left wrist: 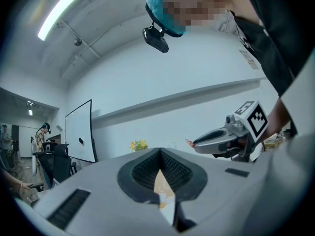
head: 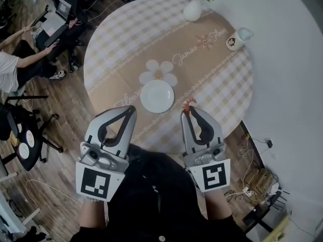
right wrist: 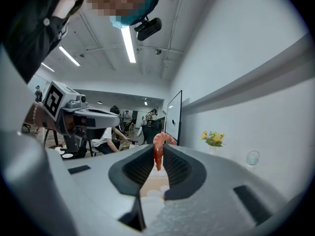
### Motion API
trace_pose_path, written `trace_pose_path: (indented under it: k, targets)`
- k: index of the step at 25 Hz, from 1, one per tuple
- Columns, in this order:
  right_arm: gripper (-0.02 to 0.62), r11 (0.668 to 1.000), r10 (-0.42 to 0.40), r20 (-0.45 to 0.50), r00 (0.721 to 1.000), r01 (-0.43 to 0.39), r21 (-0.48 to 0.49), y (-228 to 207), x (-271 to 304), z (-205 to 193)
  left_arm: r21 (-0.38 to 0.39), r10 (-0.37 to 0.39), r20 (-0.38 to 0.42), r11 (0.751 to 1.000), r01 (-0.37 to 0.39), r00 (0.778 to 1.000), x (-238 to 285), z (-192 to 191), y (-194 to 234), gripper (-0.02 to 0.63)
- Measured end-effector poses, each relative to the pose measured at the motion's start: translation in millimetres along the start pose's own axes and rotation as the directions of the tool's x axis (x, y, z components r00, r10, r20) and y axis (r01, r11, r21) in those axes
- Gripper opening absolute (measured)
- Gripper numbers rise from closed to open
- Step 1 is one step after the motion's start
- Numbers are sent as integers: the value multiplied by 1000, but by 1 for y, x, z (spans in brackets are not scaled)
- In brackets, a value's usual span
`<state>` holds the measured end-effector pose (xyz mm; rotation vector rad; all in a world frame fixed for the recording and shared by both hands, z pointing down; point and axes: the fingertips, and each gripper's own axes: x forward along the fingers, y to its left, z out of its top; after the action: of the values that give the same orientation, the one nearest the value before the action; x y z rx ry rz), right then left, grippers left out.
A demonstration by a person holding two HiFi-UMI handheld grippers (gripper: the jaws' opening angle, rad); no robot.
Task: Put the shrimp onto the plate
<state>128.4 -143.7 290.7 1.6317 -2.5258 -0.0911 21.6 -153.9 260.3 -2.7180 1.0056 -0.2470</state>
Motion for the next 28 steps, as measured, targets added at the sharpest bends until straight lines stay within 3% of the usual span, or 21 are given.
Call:
trace_pose_path:
  k: [18,28]
  targets:
    - [43,999,29,-34,999,-30,-14,25,32,-6,-2,7,-11,1000,-7,1000,-12,-20,28,0]
    - [43,998,51,-131,990,-54,-14,33,49,-45,-22,31,-28,999,-31,999,-21,-29,39,0]
